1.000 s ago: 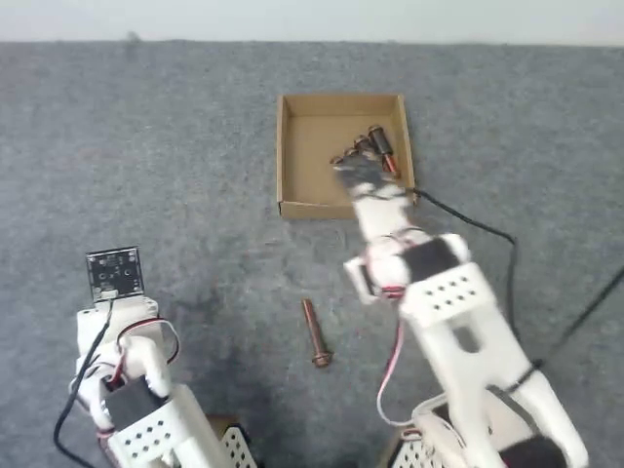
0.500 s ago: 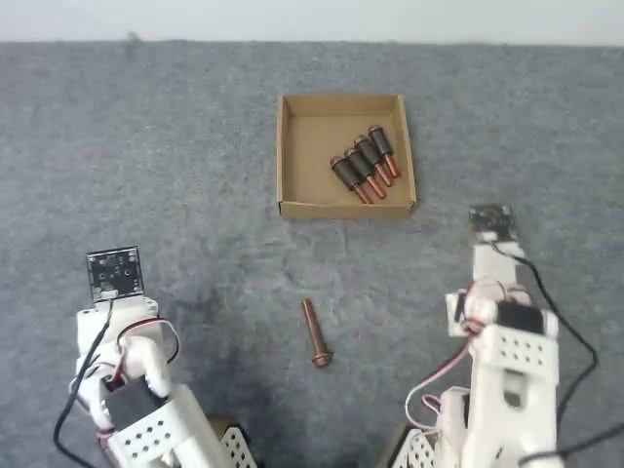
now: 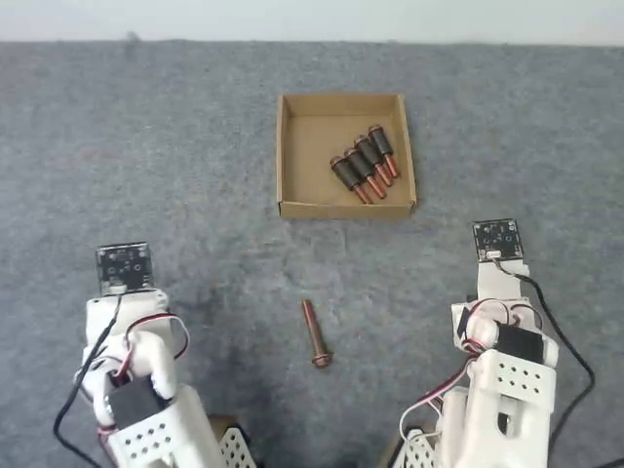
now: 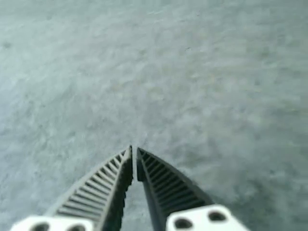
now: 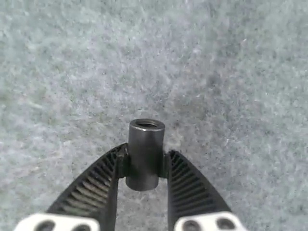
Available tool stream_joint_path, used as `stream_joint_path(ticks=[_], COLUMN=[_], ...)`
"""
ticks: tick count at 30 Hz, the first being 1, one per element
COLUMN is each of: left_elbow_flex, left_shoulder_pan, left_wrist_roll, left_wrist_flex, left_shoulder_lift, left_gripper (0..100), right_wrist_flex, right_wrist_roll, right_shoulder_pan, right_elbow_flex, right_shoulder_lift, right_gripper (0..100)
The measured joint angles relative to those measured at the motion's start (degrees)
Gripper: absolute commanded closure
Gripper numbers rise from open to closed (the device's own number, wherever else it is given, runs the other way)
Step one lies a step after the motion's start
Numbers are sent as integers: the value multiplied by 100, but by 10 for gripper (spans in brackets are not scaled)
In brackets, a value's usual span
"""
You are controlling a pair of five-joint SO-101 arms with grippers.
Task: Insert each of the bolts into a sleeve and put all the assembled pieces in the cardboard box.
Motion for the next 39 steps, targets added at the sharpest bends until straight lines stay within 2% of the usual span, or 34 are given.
stream_joint_path(ticks=[6,13,19,22,27,32,35,39], left_elbow_flex=[-1178,-2611,-2998,-2998,-2998,-2998,-2998,-3305], left_shoulder_pan=[475,1143,2549,3429,4879,6101,6497,6576], left_wrist_roll=[220,264,299,334,782,1081,1134,1152], left_wrist_flex=[475,492,492,492,492,237,-35,-114], left_shoulder_lift=[325,2848,4914,5530,6356,7226,7947,8976], left_gripper=[988,988,988,988,988,988,988,988], right_wrist_flex=[0,0,0,0,0,-105,-105,-105], right_wrist_roll=[0,114,114,114,114,114,114,114], right_shoulder_pan=[26,26,26,26,26,26,35,44], right_elbow_flex=[0,18,18,18,18,18,18,18], right_shoulder_lift=[0,0,0,0,0,0,0,0], right_gripper=[991,991,991,991,991,991,991,991])
